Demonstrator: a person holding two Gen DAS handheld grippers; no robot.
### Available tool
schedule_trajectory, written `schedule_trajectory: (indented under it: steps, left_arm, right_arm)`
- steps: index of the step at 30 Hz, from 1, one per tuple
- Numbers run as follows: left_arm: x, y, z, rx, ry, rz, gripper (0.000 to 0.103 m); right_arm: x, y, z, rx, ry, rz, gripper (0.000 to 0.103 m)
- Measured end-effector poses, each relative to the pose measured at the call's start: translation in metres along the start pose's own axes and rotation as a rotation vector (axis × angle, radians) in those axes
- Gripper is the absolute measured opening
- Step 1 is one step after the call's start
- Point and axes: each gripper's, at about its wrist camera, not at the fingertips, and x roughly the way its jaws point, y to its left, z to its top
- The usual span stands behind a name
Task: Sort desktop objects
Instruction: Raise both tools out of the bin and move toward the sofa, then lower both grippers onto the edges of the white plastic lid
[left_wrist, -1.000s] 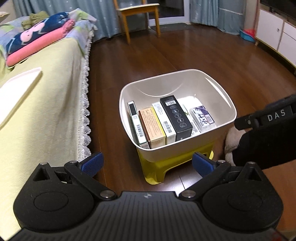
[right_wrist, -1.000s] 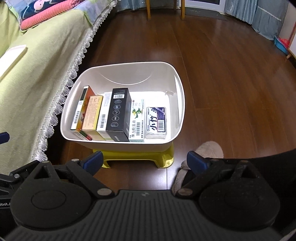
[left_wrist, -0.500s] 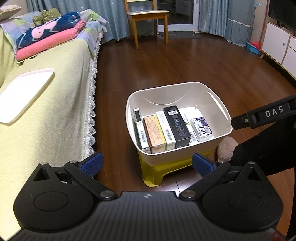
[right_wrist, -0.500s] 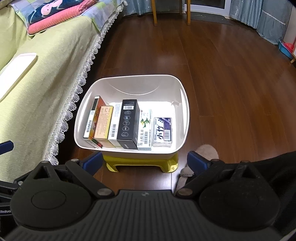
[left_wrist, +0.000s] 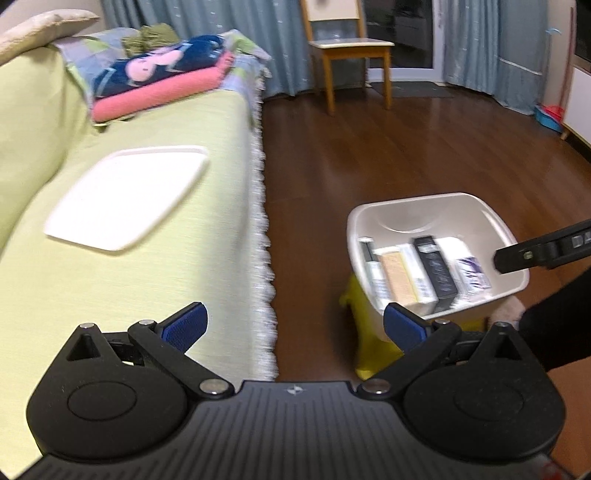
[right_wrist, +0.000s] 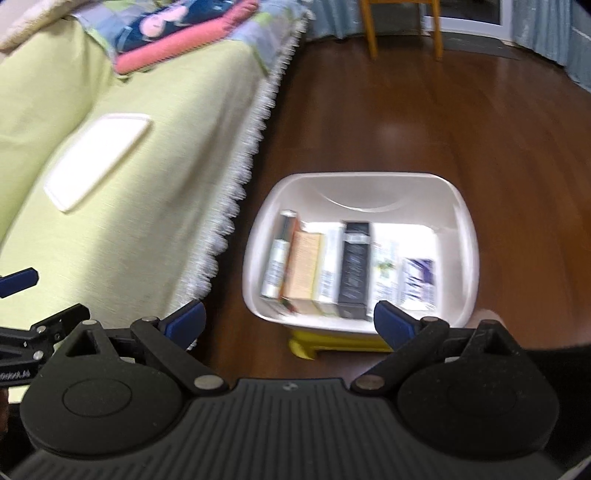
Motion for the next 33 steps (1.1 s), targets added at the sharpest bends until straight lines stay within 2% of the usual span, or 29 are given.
schedule_trajectory:
  steps: [6,10,15,17,23,25,29,33]
  left_arm:
    - [0.002,0.06,0.01,0.053,-0.027,0.095,0.102]
    - [0.014,0.09,0.012,0.161,-0.038,0.142,0.102]
    - [0.037,0.112,0.012,0.291,-0.033,0.181,0.093]
    - [0.047,0.115,0.013,0.348,-0.035,0.182,0.093]
    - [0.083,0.117,0.014,0.594,-0.034,0.207,0.079]
    - [0.095,0.118,0.015,0.662,-0.03,0.216,0.064]
    - [0.117,0.124,0.015,0.764,-0.003,0.223,0.061]
    - [0.13,0.125,0.007,0.884,0.003,0.236,0.053]
  right_arm:
    - [0.012,0.041,0.021,-0.024,0.002,0.086,0.096]
    - [0.026,0.066,0.037,-0.022,0.0,0.142,0.096]
    - [0.05,0.095,0.058,-0.037,0.016,0.214,0.091]
    - [0.059,0.104,0.068,-0.028,0.023,0.243,0.09]
    - [0.089,0.131,0.097,-0.016,0.026,0.335,0.075]
    - [0.101,0.14,0.105,-0.005,0.031,0.37,0.073]
    - [0.127,0.156,0.118,0.033,0.033,0.455,0.059]
    - [0.156,0.17,0.123,0.095,0.075,0.534,0.058]
